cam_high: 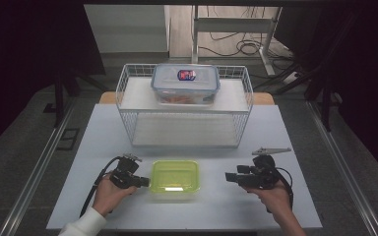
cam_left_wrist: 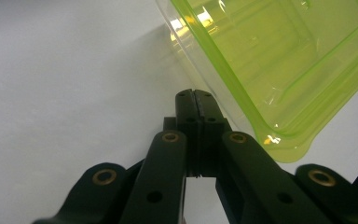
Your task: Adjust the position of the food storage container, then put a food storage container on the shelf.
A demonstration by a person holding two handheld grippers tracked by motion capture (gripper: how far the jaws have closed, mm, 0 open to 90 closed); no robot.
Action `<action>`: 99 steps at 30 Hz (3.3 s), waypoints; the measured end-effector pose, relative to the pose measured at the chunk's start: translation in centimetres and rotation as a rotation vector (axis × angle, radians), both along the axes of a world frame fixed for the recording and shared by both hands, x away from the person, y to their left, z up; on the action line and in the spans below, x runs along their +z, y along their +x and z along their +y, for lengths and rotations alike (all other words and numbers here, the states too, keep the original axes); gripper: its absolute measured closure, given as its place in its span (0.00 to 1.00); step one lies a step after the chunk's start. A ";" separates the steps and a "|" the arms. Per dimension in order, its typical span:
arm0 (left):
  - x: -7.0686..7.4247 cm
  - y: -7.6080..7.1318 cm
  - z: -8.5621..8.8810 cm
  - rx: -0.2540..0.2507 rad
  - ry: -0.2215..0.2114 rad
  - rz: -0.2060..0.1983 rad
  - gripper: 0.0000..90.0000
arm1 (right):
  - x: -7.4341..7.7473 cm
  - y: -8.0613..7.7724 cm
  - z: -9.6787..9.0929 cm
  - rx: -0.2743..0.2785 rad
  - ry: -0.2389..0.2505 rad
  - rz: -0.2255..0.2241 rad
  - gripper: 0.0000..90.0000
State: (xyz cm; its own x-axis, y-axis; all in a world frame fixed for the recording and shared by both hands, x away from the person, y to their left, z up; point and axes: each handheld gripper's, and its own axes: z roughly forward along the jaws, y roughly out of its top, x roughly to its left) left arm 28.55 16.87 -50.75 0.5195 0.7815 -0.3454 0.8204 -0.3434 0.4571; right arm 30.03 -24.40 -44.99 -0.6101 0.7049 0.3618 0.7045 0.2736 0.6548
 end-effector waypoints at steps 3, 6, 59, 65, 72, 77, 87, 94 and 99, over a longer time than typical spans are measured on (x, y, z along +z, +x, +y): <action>0.0 0.0 0.0 0.002 -0.003 -0.005 1.00 | 0.0 0.0 -0.1 -0.003 0.000 0.001 0.36; 0.0 0.0 0.1 0.007 -0.008 -0.010 1.00 | -0.1 0.0 -0.1 -0.003 -0.004 0.004 0.36; 0.5 -0.4 4.3 0.176 -0.473 0.035 0.32 | -3.2 0.8 2.8 0.009 0.257 0.110 0.36; -0.1 0.1 4.1 0.165 -0.472 0.056 0.36 | -4.1 1.4 4.1 0.007 0.249 0.157 0.39; -0.8 0.7 3.6 0.157 -0.497 0.105 0.41 | -4.8 1.6 6.1 0.016 0.244 0.197 0.43; -1.5 1.1 3.1 0.156 -0.500 0.139 0.45 | -5.5 2.0 6.7 0.008 0.228 0.229 0.48; -2.7 1.5 3.1 0.151 -0.532 0.211 0.64 | -6.6 2.5 7.2 0.013 0.239 0.276 0.57; -3.1 1.5 3.2 0.133 -0.580 0.235 0.82 | -7.2 2.9 7.2 0.025 0.286 0.320 0.72; -3.2 1.4 3.1 0.131 -0.606 0.239 0.86 | -7.4 2.9 6.9 0.016 0.333 0.365 0.83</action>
